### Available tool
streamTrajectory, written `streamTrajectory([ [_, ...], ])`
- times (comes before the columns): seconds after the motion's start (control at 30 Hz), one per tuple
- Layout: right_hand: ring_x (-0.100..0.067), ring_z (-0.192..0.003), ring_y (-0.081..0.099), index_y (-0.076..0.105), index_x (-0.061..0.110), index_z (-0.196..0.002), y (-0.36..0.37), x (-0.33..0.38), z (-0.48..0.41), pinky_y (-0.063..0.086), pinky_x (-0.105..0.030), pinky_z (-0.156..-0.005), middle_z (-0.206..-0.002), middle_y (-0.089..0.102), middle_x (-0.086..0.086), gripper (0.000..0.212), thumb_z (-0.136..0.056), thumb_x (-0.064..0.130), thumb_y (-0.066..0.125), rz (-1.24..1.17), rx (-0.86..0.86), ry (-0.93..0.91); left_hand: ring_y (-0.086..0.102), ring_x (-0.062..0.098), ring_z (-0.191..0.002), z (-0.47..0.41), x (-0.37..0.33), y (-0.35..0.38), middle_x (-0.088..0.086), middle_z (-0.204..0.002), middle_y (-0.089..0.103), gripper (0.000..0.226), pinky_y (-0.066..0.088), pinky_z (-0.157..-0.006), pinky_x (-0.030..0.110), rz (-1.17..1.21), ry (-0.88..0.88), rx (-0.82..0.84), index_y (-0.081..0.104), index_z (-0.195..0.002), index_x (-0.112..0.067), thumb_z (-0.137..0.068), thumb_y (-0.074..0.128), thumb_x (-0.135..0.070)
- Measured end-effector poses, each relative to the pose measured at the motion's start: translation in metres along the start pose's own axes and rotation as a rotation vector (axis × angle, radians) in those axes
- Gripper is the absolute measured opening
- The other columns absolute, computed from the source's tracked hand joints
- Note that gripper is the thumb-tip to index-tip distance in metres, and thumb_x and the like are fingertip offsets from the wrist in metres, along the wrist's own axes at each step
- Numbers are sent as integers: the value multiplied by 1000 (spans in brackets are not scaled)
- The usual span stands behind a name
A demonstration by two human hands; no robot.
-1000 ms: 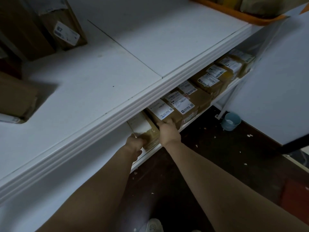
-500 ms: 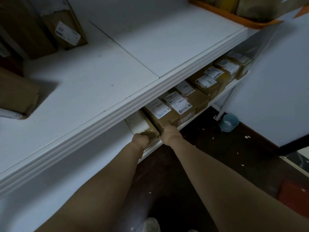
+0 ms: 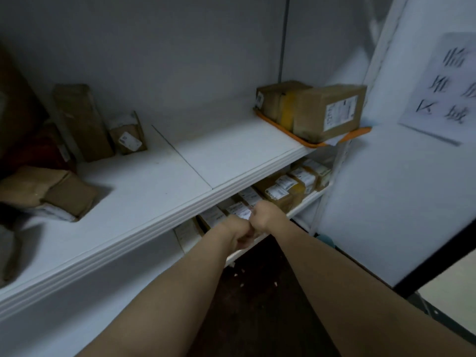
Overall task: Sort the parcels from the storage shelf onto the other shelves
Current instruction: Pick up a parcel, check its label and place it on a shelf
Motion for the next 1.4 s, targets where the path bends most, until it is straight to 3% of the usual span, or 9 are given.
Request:
streamTrajectory([
  [0.2,-26,-82,57,56,11,-65,-49,51,3,46,-29,-73,-80,60,-11,26,-91,16,54,-52,-150,-159,59,26,-63,42,-59,-41,18,-68,60,11,55,-69,38,-13,212,-229,56,-74,1,-86,56,3],
  [0.33,-25,-103,62,72,10,-103,-52,102,-3,51,-36,-93,-109,68,-8,24,-90,6,52,-106,-134,-297,60,30,-80,43,-79,-103,24,-96,64,16,51,-69,34,26,264,-422,57,-104,6,-93,46,2],
  [0.53,-21,-116,57,68,20,-116,-49,177,-42,47,-31,-98,-127,62,0,35,-89,8,50,-113,-94,-407,61,37,-99,41,-104,-198,25,-116,61,29,47,-75,34,-39,346,-677,58,-117,6,-92,47,-2],
  [0.67,-24,-121,55,63,22,-124,-45,231,-72,45,-29,-99,-131,60,-3,35,-93,11,49,-85,-88,-472,60,31,-97,33,-121,-259,18,-106,62,22,46,-75,30,-217,345,-844,60,-106,2,-95,48,-12],
  [0.83,-35,-110,58,68,14,-96,-33,295,-118,45,-29,-80,-121,62,-18,19,-93,16,49,-105,-98,-521,54,25,-107,17,-151,-321,13,-128,54,33,44,-89,28,-345,406,-1009,51,-127,-3,-96,49,-14],
  [0.93,-33,-114,54,58,11,-124,-28,317,-142,44,-27,-86,-129,52,-17,33,-96,24,46,-128,-128,-487,39,29,-130,0,-159,-345,15,-144,40,47,28,-111,29,-468,505,-1130,39,-140,-6,-95,47,-14],
  [1.1,-35,-132,33,37,30,-145,-15,338,-172,38,-37,-104,-144,27,-15,53,-94,31,52,6,-163,-541,18,36,-140,-18,-172,-368,17,-152,21,51,17,-117,45,-588,408,-1239,29,-147,-14,-98,40,-24],
  [1.23,-37,-138,19,26,39,-148,3,358,-190,33,-40,-107,-150,15,-18,59,-95,37,51,14,-181,-561,18,35,-137,-26,-177,-379,13,-149,24,48,16,-116,48,-625,455,-1267,37,-143,-22,-96,41,-19],
  [1.4,-37,-137,20,33,34,-143,16,373,-204,36,-42,-102,-150,14,-20,57,-90,35,53,-11,-193,-518,23,30,-135,-32,-179,-384,8,-143,31,46,12,-116,47,-789,473,-1305,40,-138,-20,-93,41,-11],
])
Point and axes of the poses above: each hand's wrist, its own z-axis away from the middle knuckle, its own y-axis out of the palm, x = y × z, the point moved 2 cm from there along -z, towards the middle knuckle
